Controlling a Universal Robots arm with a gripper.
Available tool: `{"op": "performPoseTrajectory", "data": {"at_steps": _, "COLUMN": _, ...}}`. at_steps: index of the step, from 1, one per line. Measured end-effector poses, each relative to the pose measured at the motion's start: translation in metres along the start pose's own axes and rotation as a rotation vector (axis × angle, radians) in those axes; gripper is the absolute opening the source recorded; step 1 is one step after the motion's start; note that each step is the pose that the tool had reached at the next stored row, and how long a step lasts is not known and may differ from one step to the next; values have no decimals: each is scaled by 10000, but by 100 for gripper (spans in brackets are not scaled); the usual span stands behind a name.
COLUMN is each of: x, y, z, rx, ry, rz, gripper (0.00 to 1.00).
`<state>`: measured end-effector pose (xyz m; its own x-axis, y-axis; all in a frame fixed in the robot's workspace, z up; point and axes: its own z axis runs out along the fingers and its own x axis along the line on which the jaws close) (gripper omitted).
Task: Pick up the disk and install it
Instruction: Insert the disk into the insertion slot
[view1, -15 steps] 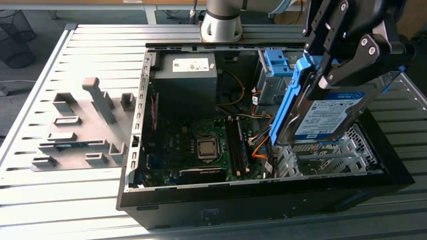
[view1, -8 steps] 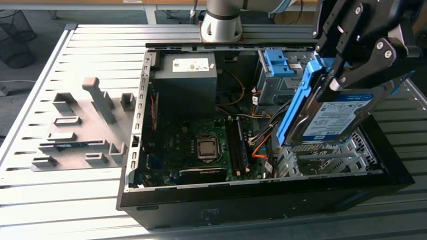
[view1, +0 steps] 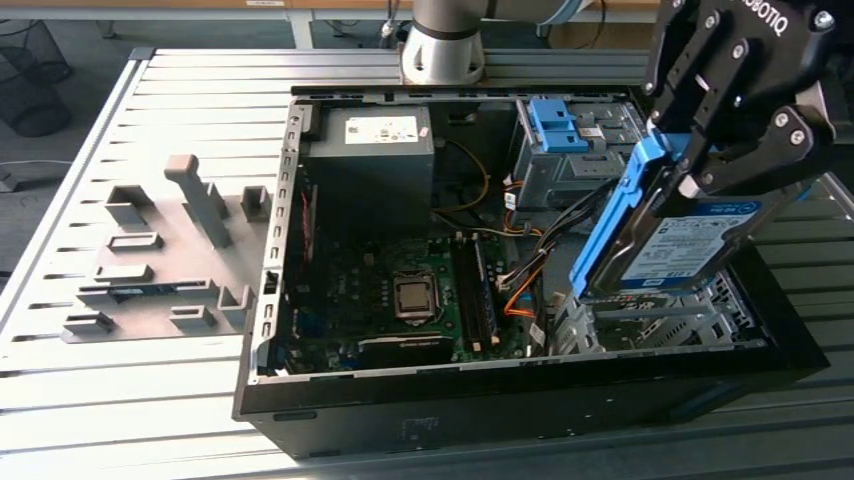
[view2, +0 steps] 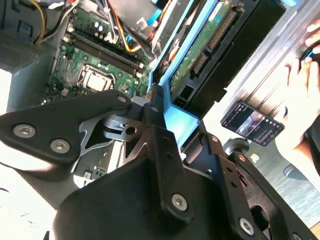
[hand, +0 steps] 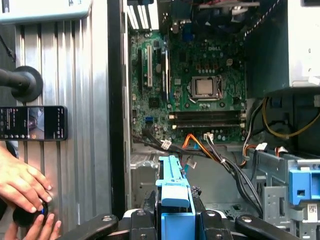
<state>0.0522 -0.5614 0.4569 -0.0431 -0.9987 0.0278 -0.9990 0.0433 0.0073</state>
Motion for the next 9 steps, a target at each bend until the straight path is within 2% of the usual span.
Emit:
{"op": "performPoseTrajectory", "data": {"at_steps": 1, "x": -1, "y": -25, "z": 11, "rx": -2, "ry": -23, "rz": -1, "gripper": 37}}
{"op": "performPoseTrajectory", "data": {"at_steps": 2, "x": -2, "y": -43, "z": 16, "rx": -5, "ry": -86, "rz": -1, "gripper": 37}}
{"op": "performPoseTrajectory", "data": {"at_steps": 3, "x": -3, "y": -54, "z": 19, "rx": -10, "ry": -210, "rz": -2, "gripper": 37}}
{"op": "performPoseTrajectory", "data": {"at_steps": 4, "x": -4, "y": -65, "z": 24, "rx": -13, "ry": -296, "rz": -2, "gripper": 37}}
{"op": "performPoseTrajectory", "data": {"at_steps": 5, "x": -4, "y": -74, "z": 36, "rx": -14, "ry": -327, "rz": -3, "gripper": 37}}
{"op": "performPoseTrajectory", "data": {"at_steps": 9, "x": -5, "y": -123, "z": 68, "rx": -15, "ry": -326, "rz": -1, "gripper": 37}}
